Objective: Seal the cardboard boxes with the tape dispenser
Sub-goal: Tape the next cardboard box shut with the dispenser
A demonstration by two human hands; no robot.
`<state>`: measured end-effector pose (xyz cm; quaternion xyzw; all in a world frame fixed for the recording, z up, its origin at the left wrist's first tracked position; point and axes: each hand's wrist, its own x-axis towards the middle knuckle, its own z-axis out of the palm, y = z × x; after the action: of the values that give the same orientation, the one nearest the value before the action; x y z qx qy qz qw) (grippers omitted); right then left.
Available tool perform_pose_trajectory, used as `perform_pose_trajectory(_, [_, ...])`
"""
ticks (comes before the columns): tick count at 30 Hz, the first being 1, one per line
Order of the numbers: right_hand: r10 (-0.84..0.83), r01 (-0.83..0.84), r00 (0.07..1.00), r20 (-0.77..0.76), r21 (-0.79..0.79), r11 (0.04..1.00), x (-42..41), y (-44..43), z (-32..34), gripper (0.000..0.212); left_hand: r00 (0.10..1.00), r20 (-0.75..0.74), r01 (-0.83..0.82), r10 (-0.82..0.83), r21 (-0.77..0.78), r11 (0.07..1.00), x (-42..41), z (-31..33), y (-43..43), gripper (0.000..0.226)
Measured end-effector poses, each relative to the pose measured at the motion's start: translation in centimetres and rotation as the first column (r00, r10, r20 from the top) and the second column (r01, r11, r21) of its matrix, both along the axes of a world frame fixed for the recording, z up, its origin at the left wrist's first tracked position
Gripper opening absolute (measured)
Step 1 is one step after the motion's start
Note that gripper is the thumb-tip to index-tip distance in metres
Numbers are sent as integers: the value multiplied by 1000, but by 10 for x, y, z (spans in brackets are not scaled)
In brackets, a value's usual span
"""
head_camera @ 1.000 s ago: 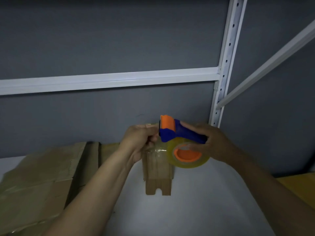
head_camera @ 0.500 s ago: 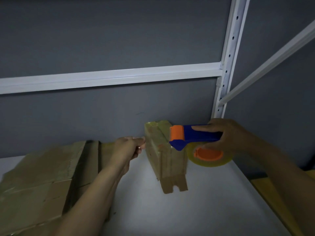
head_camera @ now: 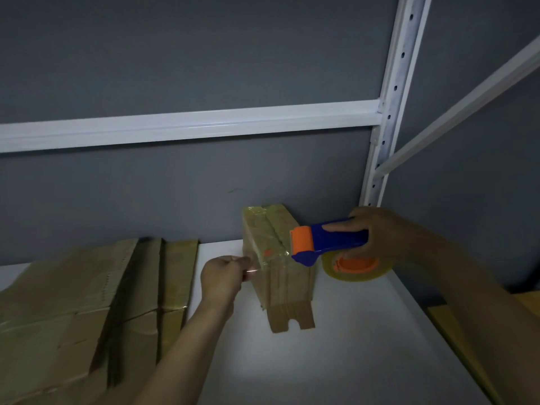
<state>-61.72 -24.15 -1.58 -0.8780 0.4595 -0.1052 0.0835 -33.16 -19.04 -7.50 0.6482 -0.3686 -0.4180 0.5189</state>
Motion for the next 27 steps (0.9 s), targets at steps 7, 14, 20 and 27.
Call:
perform_pose_trajectory(7, [12,-18,998,63,93,995,5,-5,-7,67,990,-6,139,-139,77,987,2,-19,-1,23])
perform_pose_trajectory(14, [-24,7,991,133,129,992,2,-5,-16,66,929,277,205,-245,167,964,11,-35,-2,38])
perform_pose_trajectory(20, [-38,21,991,131,127,992,6,-1,-17,66,721,664,482,-197,-276,832,-12,-40,7,73])
perform_pose_trajectory(27, [-22,6,991,129,125,992,30,1,-10,68,329,940,562,89,-271,782,24,-64,-28,80])
